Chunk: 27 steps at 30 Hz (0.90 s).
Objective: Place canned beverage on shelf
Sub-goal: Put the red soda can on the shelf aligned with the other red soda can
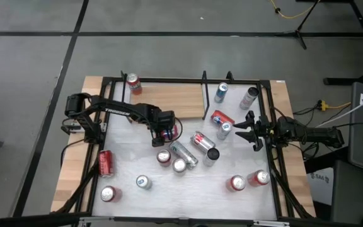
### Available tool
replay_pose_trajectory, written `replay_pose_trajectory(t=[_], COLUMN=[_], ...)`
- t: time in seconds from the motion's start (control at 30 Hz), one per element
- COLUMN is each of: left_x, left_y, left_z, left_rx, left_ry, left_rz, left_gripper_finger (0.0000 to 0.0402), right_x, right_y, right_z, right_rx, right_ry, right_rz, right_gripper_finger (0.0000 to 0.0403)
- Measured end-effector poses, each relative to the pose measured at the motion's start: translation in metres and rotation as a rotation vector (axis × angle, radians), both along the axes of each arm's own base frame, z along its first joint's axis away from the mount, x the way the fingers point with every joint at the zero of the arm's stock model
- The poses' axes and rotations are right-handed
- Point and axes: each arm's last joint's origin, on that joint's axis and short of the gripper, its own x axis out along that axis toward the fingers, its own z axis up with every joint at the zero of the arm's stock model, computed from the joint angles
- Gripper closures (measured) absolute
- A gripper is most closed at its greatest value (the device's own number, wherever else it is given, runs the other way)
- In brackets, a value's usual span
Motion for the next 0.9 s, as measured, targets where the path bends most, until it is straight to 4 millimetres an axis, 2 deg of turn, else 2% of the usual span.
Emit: replay_pose_trajectory(t=[0.27, 0.47, 0.9], left_x=[-0.001, -0.001, 0.000], left_y=[0.000, 0.000, 0.000], left_z=[-0.011, -0.012, -0.012], left_rx=[0.007, 0.002, 0.004], left_ry=[-0.040, -0.049, -0.054], left_rz=[0.002, 0.024, 0.027], left_gripper_finger=[0.0028, 0.0035, 0.0140], right_x=[0.000, 0.000, 0.000], right_y=[0.000, 0.000, 0.000], right_z=[0.000, 0.000, 0.000], right_rx=[0.000, 0.000, 0.007], right_ry=[0.000, 0.000, -0.001], right_rz=[0.001, 0.000, -0.012], right_gripper_finger=[0.0242, 0.0242, 0.0242])
